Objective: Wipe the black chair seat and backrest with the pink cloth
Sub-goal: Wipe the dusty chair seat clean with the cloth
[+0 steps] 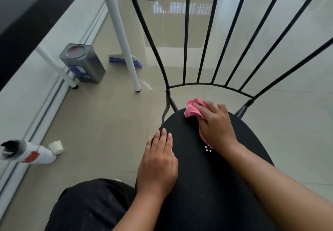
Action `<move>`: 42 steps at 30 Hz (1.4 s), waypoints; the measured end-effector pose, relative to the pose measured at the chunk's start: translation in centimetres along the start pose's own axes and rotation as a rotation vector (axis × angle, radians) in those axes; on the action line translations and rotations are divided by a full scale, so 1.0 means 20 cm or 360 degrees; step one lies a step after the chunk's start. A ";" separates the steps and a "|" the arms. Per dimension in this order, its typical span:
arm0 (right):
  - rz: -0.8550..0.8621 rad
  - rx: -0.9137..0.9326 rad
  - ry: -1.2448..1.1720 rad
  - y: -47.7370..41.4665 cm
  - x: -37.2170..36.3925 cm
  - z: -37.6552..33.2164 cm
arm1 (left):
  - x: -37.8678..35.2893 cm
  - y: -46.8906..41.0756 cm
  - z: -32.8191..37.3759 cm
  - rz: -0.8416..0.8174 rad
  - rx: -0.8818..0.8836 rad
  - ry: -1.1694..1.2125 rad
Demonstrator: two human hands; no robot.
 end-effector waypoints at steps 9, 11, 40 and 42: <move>-0.0285 0.0221 0.0450 -0.39 -0.43 -0.19 | 0.01 0.00 0.00 0.0062 -0.0029 0.0064; -0.0376 0.0515 0.0574 -0.38 -0.46 -0.16 | 0.01 0.00 0.00 0.0071 -0.0033 0.0051; -0.0440 0.0119 0.0389 -0.25 -0.17 0.06 | -0.10 -0.12 0.08 -0.0142 0.0014 -0.0125; -0.0155 0.0085 0.0404 -0.21 -0.04 0.18 | -0.10 -0.14 0.11 -0.0129 0.0017 -0.0157</move>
Point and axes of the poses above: each hand's wrist, its own y-axis away from the middle knuckle, its own x-axis out of the back of the hand, z = x × y, the point moved 10 cm from there along -y, towards the middle knuckle, and after that the axes turned 14 degrees about y, right-handed, at the moved point
